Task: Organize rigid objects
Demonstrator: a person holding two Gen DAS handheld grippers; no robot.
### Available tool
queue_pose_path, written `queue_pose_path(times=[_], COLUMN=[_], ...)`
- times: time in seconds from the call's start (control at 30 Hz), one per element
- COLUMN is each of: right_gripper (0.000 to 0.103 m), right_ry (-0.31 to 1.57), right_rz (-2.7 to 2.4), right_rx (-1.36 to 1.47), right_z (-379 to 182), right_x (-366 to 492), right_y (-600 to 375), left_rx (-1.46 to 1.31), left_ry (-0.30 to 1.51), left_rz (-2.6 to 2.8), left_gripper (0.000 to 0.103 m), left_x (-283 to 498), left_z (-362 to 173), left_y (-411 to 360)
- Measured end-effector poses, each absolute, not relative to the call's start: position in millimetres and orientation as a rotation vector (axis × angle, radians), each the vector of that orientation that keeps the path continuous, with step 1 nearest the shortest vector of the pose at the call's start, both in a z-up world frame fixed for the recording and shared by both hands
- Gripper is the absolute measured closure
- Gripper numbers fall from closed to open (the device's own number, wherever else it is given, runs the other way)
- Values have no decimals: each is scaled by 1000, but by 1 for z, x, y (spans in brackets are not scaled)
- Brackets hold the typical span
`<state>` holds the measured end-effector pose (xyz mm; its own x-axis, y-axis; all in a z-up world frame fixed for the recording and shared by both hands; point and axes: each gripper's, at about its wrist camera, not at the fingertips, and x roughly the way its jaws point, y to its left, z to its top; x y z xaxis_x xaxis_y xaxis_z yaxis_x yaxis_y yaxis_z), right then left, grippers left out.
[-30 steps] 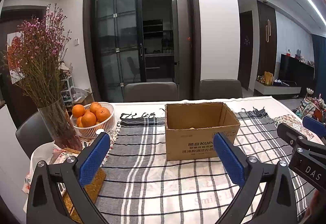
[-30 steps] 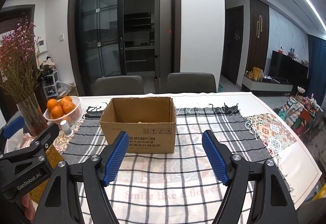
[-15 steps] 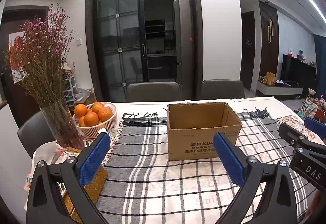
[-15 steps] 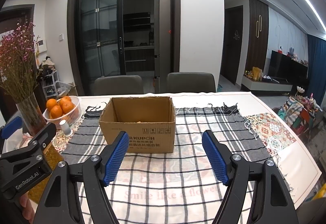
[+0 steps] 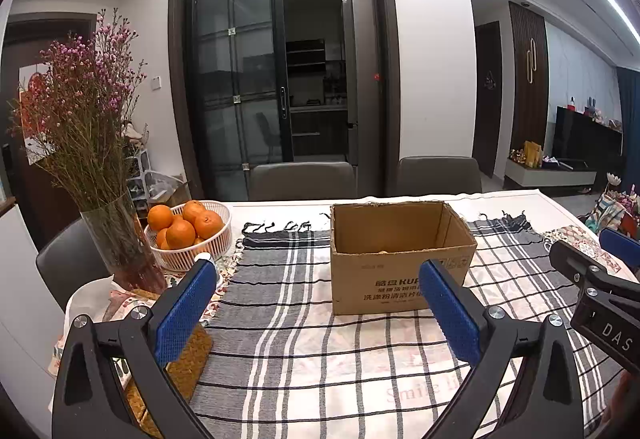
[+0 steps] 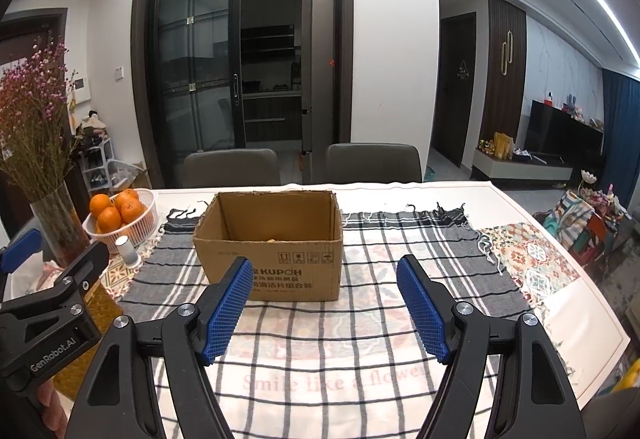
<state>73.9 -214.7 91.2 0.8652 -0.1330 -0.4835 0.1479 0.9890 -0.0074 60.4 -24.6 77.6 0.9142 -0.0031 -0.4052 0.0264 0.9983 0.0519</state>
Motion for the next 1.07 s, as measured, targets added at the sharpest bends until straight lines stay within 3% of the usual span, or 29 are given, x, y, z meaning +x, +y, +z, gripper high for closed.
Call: queue_pose_path(times=[1.07], right_gripper=[28], right_ry=[506], right_rz=[-138], right_rx=[30], right_z=[91], right_x=[75], right_y=[-213], left_rx=[58], left_ry=[413], left_rz=[-12], left_gripper=[0], left_x=[59], left_z=[80], left_y=[-24])
